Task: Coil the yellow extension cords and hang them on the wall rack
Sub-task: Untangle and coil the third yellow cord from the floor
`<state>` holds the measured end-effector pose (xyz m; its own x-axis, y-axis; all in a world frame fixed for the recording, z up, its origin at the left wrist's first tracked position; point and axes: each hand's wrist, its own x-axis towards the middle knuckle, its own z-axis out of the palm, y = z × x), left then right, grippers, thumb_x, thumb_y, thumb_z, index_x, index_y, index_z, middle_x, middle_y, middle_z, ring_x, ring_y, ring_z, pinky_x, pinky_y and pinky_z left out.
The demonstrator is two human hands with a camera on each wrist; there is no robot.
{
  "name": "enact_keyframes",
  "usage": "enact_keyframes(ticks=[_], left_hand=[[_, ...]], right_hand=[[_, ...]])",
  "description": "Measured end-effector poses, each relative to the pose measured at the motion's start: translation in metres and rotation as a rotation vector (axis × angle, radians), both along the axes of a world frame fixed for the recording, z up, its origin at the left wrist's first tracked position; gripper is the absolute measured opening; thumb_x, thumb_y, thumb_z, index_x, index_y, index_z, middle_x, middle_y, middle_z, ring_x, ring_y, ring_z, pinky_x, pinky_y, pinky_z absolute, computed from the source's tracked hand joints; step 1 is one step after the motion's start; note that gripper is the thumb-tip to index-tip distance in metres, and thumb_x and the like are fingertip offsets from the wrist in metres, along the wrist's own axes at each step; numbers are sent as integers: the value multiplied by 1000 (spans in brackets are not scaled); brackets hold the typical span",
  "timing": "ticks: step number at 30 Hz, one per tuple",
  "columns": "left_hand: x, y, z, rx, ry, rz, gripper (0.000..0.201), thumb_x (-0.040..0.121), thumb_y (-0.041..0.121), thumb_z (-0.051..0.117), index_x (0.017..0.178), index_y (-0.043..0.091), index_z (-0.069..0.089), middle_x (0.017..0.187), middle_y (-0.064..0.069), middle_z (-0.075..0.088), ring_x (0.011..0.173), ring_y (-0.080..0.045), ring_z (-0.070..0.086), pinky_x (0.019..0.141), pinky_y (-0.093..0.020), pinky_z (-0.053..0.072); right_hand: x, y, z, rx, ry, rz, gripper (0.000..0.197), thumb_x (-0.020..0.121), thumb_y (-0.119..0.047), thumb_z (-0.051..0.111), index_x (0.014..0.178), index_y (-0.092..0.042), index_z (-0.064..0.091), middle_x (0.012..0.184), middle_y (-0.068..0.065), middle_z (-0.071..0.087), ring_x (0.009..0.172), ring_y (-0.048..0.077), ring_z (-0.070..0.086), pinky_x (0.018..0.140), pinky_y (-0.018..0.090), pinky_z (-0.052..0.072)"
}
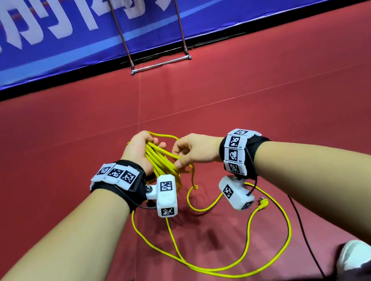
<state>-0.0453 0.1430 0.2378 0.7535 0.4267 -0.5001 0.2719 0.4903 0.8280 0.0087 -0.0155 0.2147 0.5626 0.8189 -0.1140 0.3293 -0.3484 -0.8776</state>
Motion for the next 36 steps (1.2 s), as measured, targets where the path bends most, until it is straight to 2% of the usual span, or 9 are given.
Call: enact_keyframes(ticks=[7,10,15,19,25,28,31,33,36], left_hand=[[4,16,-5,-72,-88,168,9,70,9,53,66,13,45,57,0,45,50,-22,53,69,-32,47],[9,27,-2,-53,-136,264,13,54,8,51,61,12,40,54,-1,40,42,-21,46,56,-27,41],[8,44,3,-39,-200,364,20,76,4,54,63,16,43,51,2,37,36,-15,37,45,-20,34],[0,68,6,-68,-218,405,26,85,8,51,64,18,39,45,6,35,34,-13,33,43,-16,33],[-10,88,-3,-66,-192,375,26,80,6,51,62,19,37,48,5,35,36,-13,32,43,-15,32],[-11,84,-5,-45,-157,313,25,80,7,50,63,19,37,46,6,36,35,-13,32,45,-16,33],[-12,83,-5,-34,-115,280,22,81,8,51,65,17,39,46,6,37,34,-12,34,45,-17,34],[-13,81,-5,-22,-107,246,22,81,8,51,65,17,39,46,6,37,34,-12,35,44,-17,34],[-11,71,-1,8,-120,233,22,83,7,52,66,16,42,44,5,40,34,-11,35,42,-15,34]], right_hand=[[13,-11,0,-251,-460,-25,10,87,-20,69,82,-18,61,74,-1,56,73,18,51,65,28,37],[21,-14,-7,-260,-611,-162,7,86,-26,60,80,-30,57,76,-4,59,81,26,57,75,34,47],[27,-31,-13,-388,-623,-194,14,88,-18,53,91,-23,66,91,2,68,83,24,55,74,33,47],[35,-67,-35,-718,-539,-185,21,90,-19,52,98,-14,70,97,10,70,94,30,65,78,33,50],[39,-104,-60,-884,-325,-204,26,95,-35,56,89,-16,72,57,-4,58,62,19,62,76,29,53],[38,-93,-59,-970,-368,-219,55,97,-60,42,97,-9,64,87,9,64,93,30,63,81,32,42],[36,-83,-59,-989,-353,-203,77,97,-67,20,127,-7,57,129,17,59,124,33,53,100,37,37],[39,-80,-56,-976,-380,-181,72,100,-61,19,131,-8,58,129,18,60,121,33,55,102,37,40],[41,-82,-52,-956,-448,-150,46,98,-54,42,106,-22,74,104,8,69,101,29,64,84,33,48]])
